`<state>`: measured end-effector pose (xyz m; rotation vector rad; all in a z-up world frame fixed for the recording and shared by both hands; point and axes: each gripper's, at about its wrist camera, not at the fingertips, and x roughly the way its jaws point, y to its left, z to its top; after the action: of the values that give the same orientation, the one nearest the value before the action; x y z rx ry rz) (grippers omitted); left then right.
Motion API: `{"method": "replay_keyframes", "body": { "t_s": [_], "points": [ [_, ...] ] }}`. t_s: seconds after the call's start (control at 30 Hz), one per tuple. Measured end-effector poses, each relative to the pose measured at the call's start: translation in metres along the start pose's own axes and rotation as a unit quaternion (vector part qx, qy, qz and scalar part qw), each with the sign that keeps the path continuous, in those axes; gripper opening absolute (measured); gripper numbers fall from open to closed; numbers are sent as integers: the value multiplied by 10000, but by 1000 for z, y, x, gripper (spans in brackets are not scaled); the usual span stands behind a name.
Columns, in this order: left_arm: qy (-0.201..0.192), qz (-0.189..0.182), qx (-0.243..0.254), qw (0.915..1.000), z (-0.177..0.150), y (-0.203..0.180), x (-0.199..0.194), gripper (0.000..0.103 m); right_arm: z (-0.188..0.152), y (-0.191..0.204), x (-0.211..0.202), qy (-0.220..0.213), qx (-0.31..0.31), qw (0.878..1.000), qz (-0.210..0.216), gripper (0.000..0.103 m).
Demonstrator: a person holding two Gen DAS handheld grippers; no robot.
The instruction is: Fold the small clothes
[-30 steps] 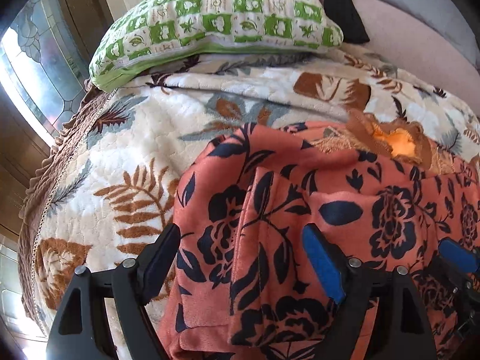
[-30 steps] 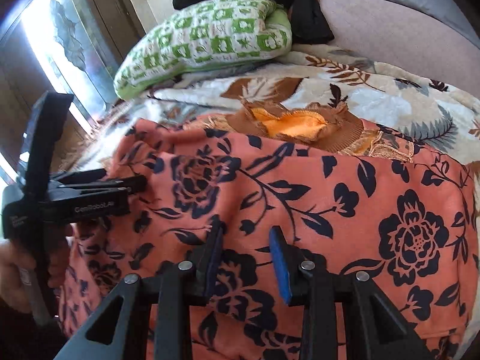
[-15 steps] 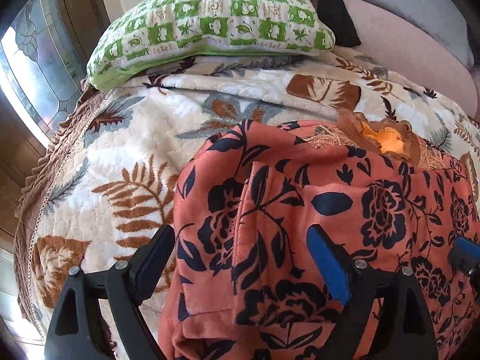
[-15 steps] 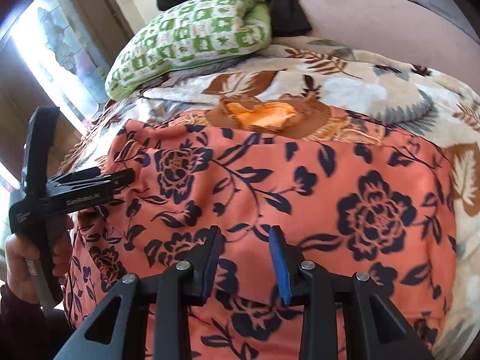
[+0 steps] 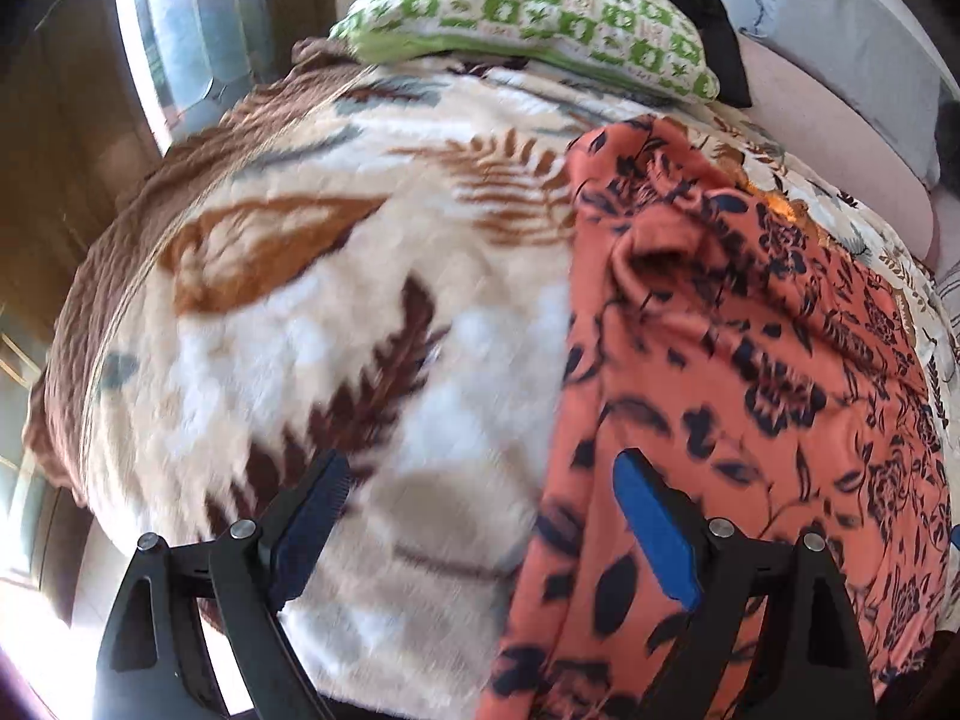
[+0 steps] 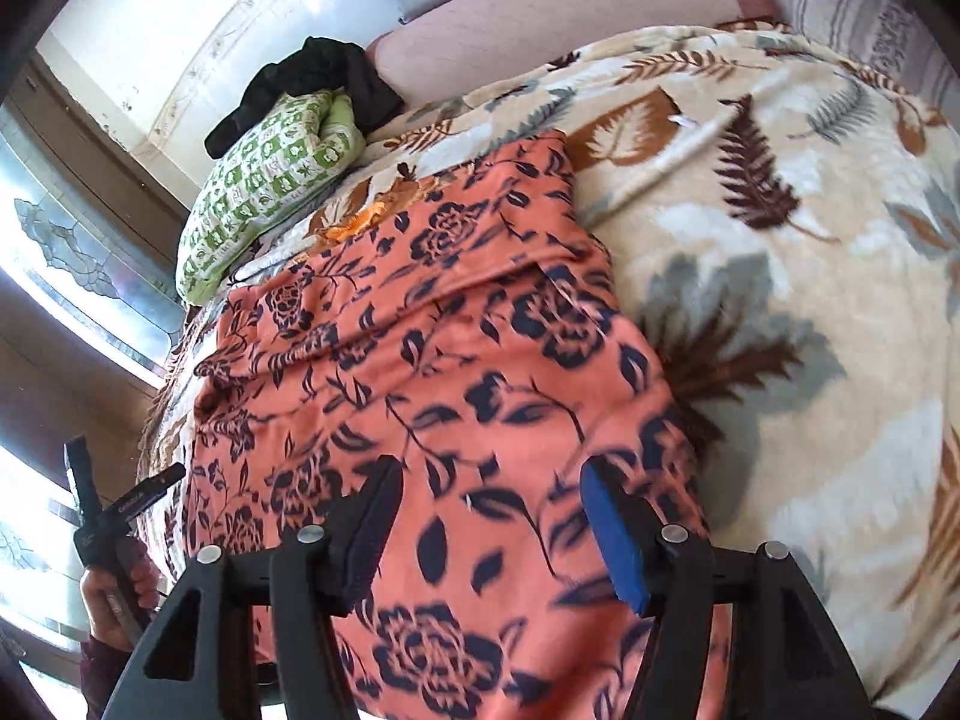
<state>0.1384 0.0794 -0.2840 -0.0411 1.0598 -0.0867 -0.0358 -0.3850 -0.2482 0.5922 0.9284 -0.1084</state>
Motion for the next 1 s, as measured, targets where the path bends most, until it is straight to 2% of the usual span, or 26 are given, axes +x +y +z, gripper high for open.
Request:
{"method": "replay_keyframes", "body": {
  "t_s": [0.1,0.13,0.2,0.27,0.3,0.4,0.47,0.53,0.57,0.63,0.73,0.9,0.97,1.0],
  "points": [
    [165,-136,-267,9994,-35,17,-12,89,-27,-15,-11,202,216,9996,-46,65],
    [192,-154,-270,9993,-46,19,-17,84,-34,-18,-14,261,212,9994,-106,65],
    [322,-175,-182,9992,-65,19,-21,72,-45,-22,-22,209,100,9992,-318,65],
    [545,-268,-193,9980,-82,20,-21,52,-51,-28,-28,200,80,9990,-402,65],
    [645,-318,-244,9971,-88,21,-20,51,-52,-31,-31,193,134,9990,-388,65],
    [897,-280,-435,9946,-101,20,-13,52,-53,-40,-43,69,226,9988,-419,65],
    [1060,-215,-579,9924,-107,20,-8,61,-53,-46,-50,2,296,9987,-423,65],
    [1098,-167,-604,9920,-113,18,-7,67,-54,-51,-55,6,325,9986,-413,65],
    [1097,-158,-587,9921,-115,16,-7,72,-55,-54,-56,37,316,9986,-428,65],
    [1119,-176,-527,9922,-122,10,-4,77,-60,-60,-57,151,315,9983,-469,65],
    [1314,-358,-411,9898,-120,0,1,77,-67,-77,-54,331,521,9970,-457,65],
    [681,-1033,47,9923,-115,-23,-29,77,-71,-105,-55,387,999,9937,-342,65],
    [481,-1043,264,9930,-113,-32,-35,83,-70,-108,-54,362,1073,9933,-243,65],
    [500,-951,362,9935,-113,-37,-33,84,-70,-107,-52,373,1093,9932,-140,65]
  ]
}}
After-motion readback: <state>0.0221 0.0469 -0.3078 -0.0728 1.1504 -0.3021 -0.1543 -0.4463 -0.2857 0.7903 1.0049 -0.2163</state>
